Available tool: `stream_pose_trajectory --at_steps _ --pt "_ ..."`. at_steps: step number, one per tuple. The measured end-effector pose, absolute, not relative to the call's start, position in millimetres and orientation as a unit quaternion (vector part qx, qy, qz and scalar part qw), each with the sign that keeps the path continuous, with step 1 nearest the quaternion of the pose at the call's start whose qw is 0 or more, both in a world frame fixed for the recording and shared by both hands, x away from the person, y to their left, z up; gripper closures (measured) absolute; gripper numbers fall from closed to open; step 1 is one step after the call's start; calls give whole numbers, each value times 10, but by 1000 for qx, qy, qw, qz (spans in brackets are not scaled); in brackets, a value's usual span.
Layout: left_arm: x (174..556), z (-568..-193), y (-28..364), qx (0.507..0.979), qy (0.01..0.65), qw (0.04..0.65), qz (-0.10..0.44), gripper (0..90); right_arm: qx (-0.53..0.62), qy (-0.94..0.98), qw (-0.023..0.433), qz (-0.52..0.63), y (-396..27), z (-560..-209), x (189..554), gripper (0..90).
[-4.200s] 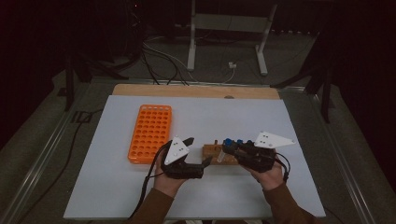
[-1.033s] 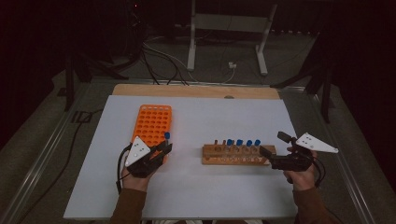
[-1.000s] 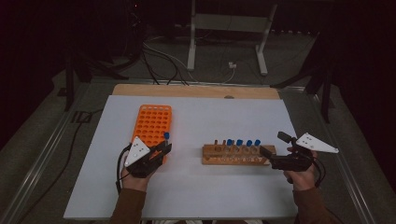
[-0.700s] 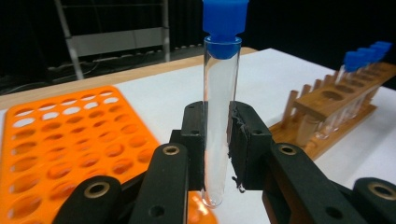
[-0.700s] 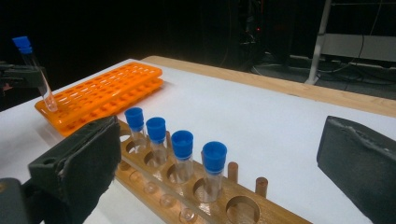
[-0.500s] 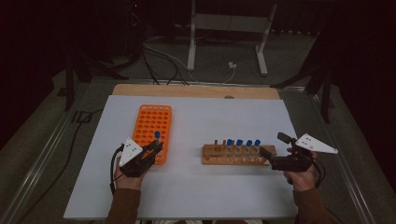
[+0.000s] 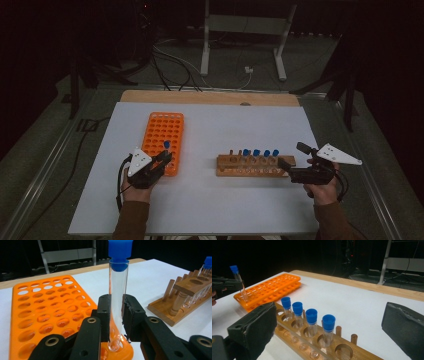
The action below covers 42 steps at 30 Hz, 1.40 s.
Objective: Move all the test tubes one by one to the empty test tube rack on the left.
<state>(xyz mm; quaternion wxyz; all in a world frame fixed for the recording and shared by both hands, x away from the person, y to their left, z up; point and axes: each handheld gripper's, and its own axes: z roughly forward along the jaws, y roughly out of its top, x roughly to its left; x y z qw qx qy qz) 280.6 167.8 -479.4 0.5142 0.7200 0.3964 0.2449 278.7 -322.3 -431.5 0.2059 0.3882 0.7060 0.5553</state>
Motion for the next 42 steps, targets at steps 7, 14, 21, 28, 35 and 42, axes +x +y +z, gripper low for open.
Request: stream_pose_trajectory --at_steps 7,14,21,28,35,42 --pt "2804 -4839 1654 735 398 496 235 777 387 706 205 557 -3219 -4313 2781 0" --pt "2801 -4908 1608 757 405 460 226 777 388 705 205 558 -3239 -4312 2774 0" --pt "2822 -4945 1587 776 410 429 215 778 387 706 204 557 -3238 -4316 2772 0" --pt "2823 -4955 1572 778 410 425 216 777 386 708 203 555 -3221 -4322 2772 0" --pt "2824 -4959 1547 777 410 431 207 719 386 709 202 554 -3216 -4333 2777 1" --pt "2831 -4952 1566 769 418 447 186 594 387 708 202 555 -3215 -4337 2780 0"
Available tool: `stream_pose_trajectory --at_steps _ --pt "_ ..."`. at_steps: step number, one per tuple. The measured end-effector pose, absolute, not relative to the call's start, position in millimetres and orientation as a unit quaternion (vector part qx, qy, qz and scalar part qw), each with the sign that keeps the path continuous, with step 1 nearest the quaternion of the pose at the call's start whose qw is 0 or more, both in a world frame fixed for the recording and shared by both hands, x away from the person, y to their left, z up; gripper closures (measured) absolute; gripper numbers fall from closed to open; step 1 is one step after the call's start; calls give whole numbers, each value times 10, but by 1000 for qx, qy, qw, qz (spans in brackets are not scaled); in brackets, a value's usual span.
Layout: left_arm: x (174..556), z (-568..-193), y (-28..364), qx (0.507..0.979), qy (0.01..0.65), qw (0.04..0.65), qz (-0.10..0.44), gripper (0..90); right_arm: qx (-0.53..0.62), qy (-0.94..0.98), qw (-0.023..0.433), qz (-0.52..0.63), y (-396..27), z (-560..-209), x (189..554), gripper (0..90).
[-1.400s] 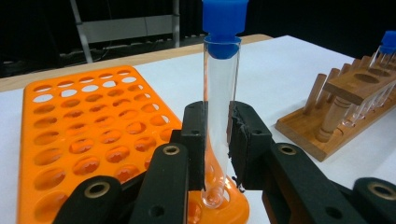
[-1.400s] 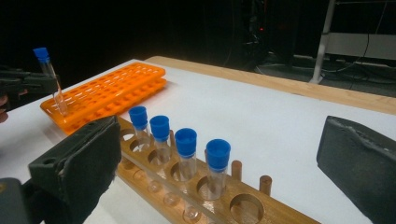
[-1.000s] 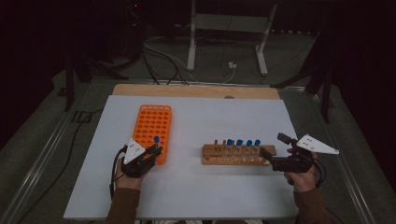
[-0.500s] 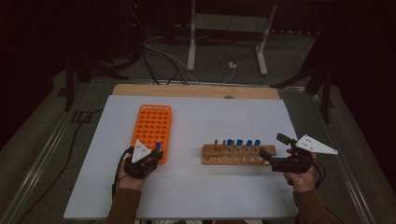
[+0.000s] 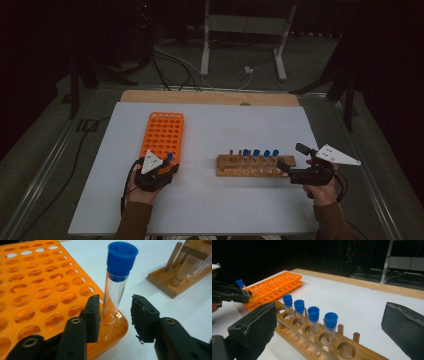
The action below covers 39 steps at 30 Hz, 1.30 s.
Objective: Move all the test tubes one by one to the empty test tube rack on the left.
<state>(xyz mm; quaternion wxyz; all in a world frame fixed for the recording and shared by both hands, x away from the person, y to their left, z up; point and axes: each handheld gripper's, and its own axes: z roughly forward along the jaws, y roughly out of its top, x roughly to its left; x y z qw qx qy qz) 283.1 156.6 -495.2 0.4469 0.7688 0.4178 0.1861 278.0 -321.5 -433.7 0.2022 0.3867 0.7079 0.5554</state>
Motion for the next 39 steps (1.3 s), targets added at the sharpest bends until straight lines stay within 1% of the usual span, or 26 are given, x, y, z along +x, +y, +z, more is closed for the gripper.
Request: stream_pose_trajectory --at_steps 7,9,12,15,17,19,22,26,30,33,36,39 --pt "2823 -4915 1626 748 431 473 179 493 389 706 203 556 -3230 -4342 2784 0" --pt "2821 -4904 1639 739 440 479 175 416 389 706 203 556 -3232 -4345 2787 0" --pt "2809 -4891 1651 734 447 479 180 324 390 706 203 554 -3235 -4352 2791 0" --pt "2801 -4877 1662 726 454 481 187 187 391 708 201 553 -3234 -4361 2798 0" --pt "2794 -4865 1675 721 456 485 189 150 392 709 201 550 -3230 -4370 2802 0" --pt "2787 -4856 1683 716 460 489 190 87 392 712 201 547 -3226 -4382 2808 0" --pt "2771 -4839 1698 711 457 500 190 18 394 715 196 544 -3213 -4404 2819 0" --pt "2736 -4808 1703 703 445 519 195 8 396 719 195 536 -3202 -4429 2840 1" --pt "2715 -4783 1698 697 442 526 205 8 402 725 189 526 -3194 -4464 2868 1" --pt "2712 -4778 1692 695 443 526 207 8 403 730 182 521 -3174 -4495 2896 24" --pt "2714 -4782 1686 696 444 524 207 8 400 735 181 516 -3140 -4524 2912 72" --pt "2712 -4779 1686 695 444 526 208 8 398 738 188 512 -3121 -4538 2922 137"
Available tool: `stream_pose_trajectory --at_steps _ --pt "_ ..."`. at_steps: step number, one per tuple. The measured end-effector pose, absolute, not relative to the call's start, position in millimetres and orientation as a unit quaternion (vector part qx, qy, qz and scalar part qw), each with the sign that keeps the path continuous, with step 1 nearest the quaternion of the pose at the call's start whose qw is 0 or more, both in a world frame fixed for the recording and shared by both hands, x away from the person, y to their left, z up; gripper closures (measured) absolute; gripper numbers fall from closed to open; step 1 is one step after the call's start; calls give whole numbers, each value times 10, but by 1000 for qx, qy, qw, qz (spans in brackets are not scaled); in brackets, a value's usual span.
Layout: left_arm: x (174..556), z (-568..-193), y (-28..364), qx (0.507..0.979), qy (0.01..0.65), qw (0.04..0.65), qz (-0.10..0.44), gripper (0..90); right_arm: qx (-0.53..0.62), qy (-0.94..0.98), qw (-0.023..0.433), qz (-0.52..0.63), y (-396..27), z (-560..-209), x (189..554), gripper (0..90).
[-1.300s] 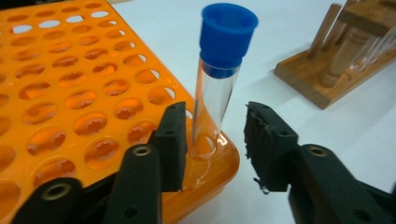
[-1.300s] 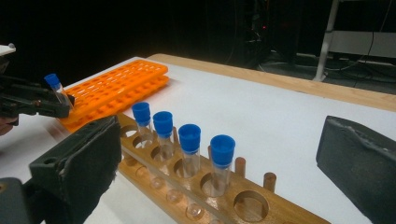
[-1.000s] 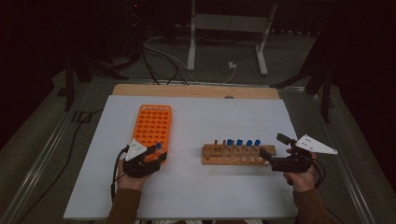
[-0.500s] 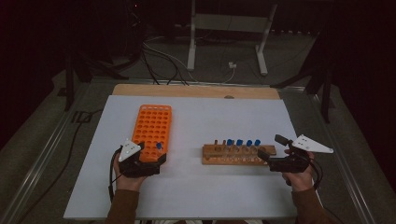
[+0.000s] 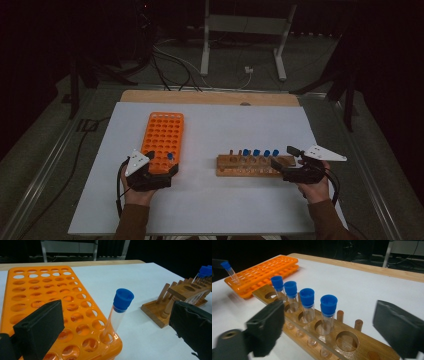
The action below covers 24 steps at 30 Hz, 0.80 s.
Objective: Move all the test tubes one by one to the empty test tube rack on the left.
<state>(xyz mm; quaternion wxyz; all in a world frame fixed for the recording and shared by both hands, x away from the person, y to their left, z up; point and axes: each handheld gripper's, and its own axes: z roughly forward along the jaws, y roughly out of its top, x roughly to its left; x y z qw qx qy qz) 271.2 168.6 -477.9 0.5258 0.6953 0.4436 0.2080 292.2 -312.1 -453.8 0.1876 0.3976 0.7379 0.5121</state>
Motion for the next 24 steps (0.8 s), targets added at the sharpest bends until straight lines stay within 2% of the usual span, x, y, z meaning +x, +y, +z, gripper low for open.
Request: stream_pose_trajectory --at_steps 3,9,13,24 --pt "2700 -4766 1678 696 441 524 213 8 401 738 195 506 -3117 -4549 2928 212" --pt "2651 -4707 1622 697 429 526 231 8 398 746 203 494 -3101 -4590 2941 449" --pt "2652 -4701 1609 697 427 527 232 8 398 750 210 485 -3071 -4609 2949 562" --pt "2667 -4673 1608 690 427 535 235 8 382 765 215 471 -2985 -4656 2962 737"
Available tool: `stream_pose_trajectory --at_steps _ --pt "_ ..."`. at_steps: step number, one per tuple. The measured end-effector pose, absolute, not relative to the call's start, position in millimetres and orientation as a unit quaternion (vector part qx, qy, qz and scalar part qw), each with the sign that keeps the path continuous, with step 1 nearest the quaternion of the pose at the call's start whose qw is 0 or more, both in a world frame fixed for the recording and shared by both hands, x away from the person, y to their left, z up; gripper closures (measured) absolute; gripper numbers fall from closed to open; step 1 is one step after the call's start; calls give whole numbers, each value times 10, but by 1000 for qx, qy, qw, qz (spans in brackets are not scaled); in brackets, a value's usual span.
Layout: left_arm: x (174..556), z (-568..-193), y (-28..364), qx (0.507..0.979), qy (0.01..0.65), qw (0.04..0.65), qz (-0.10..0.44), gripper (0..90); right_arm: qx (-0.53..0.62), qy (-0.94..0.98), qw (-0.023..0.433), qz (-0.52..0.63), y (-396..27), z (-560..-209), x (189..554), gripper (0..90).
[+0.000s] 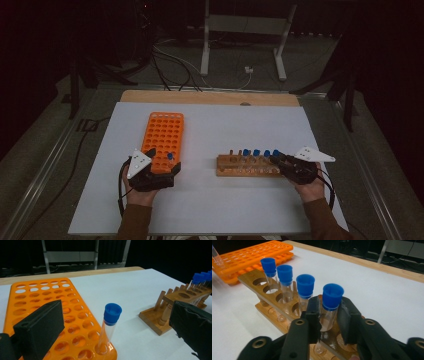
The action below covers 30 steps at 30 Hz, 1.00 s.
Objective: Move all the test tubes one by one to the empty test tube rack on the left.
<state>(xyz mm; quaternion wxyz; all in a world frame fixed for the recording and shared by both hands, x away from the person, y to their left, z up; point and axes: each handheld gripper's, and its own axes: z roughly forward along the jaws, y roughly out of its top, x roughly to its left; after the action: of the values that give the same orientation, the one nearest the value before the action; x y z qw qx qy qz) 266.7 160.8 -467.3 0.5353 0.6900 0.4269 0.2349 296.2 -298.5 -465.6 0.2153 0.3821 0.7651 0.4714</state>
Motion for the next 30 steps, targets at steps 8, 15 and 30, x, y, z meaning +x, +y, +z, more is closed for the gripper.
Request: stream_pose_trajectory --at_steps 8,15,30 --pt "2675 -4667 1620 688 428 537 236 8 377 769 213 470 -2967 -4663 2959 754" --pt "2681 -4657 1610 691 426 535 236 8 382 766 213 472 -2975 -4653 2956 764" --pt "2678 -4600 1580 688 425 537 241 8 377 747 218 502 -3049 -4413 2903 766"
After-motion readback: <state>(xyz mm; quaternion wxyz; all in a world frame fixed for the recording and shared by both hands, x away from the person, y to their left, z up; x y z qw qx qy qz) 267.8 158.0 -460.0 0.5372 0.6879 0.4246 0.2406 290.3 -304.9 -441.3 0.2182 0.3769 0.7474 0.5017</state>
